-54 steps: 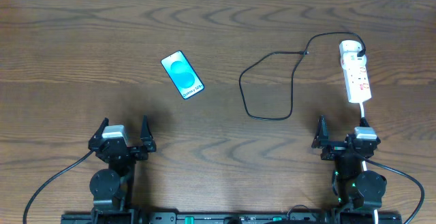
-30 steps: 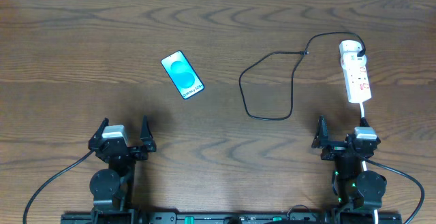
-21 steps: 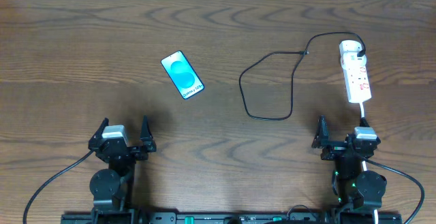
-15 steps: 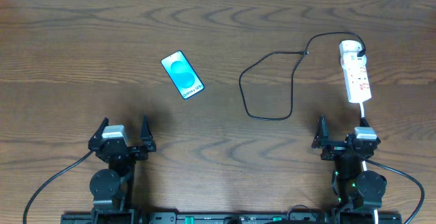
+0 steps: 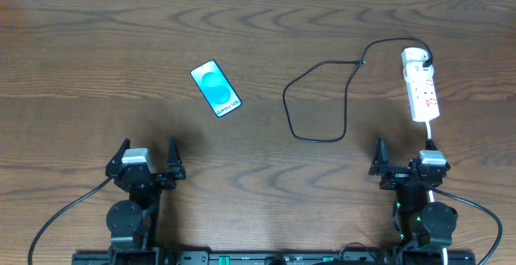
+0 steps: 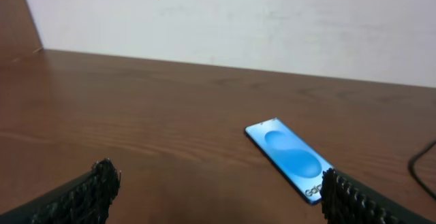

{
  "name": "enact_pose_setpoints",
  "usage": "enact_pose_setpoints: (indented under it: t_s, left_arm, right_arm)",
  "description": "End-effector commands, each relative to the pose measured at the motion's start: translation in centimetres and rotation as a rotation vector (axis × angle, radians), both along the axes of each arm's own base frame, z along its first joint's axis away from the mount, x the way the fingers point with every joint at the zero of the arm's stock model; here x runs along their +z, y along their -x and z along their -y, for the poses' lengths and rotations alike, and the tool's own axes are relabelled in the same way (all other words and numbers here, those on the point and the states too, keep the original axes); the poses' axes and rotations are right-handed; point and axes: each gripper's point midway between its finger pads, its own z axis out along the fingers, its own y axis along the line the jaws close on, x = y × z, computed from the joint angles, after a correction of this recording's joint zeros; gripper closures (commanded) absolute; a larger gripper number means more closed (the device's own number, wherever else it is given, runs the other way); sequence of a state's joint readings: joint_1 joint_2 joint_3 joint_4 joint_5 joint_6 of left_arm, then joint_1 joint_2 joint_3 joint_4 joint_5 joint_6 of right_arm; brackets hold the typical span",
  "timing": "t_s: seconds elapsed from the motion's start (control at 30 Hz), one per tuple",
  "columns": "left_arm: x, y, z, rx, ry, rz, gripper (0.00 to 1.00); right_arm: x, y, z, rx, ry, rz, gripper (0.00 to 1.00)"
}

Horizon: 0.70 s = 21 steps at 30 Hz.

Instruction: Plug charger to phone and switch on socket

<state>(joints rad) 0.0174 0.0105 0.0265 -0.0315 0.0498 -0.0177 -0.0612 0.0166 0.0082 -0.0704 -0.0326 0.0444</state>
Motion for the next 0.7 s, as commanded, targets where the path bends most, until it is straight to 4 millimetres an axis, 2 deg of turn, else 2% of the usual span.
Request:
enact_pose_setpoints:
  t_s: [0.0,0.2,0.4,0.6,0.67]
  left_arm:
    - [0.8,-0.1,1.2,-0.073,-0.008,0.049,0.04]
    - [7.0,0.4,1.9,-0.109,0.026,0.296,0.04]
    - [13.0,2.4,1.9,-0.114,0.02,0.547,0.04]
    - [16.8,3.4,1.9,-0.115,0.016,0.597,0.04]
    - [18.7,3.4,1.9,-0.115,0.016,0.598,0.04]
  right_arm:
    - [0.0,0.0,-0.2,0.006,-0.01,0.005,0.01]
    - [0.0,0.0,-0.2,0.006,-0.01,0.005,0.01]
    - [0.0,0.0,-0.2,0.006,-0.01,0.005,0.01]
    - [0.0,0.0,-0.2,0.006,-0.01,0.005,0.01]
    - [0.0,0.0,-0.2,0.006,-0.01,0.005,0.01]
